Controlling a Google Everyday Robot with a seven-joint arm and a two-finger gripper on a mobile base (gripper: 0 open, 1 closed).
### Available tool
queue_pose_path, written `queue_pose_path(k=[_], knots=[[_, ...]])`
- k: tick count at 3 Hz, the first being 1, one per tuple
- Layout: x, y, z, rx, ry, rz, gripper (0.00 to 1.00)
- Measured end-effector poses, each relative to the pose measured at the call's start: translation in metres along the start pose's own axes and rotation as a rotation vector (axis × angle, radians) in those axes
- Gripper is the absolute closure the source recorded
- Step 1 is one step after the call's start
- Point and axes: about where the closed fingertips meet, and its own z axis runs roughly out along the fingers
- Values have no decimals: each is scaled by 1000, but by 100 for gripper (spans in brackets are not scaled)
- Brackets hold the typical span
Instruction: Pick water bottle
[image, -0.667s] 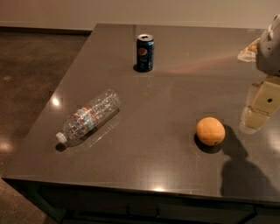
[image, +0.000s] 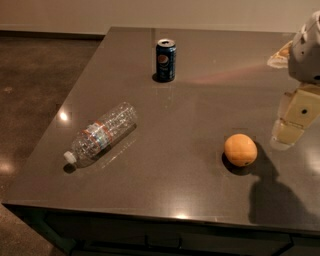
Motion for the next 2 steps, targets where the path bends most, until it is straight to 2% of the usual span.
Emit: queue_pose_path(k=[1,2], knots=[[-34,-12,11,-15,-39,-59,0],[-80,-26,29,-29,-79,-134,0]])
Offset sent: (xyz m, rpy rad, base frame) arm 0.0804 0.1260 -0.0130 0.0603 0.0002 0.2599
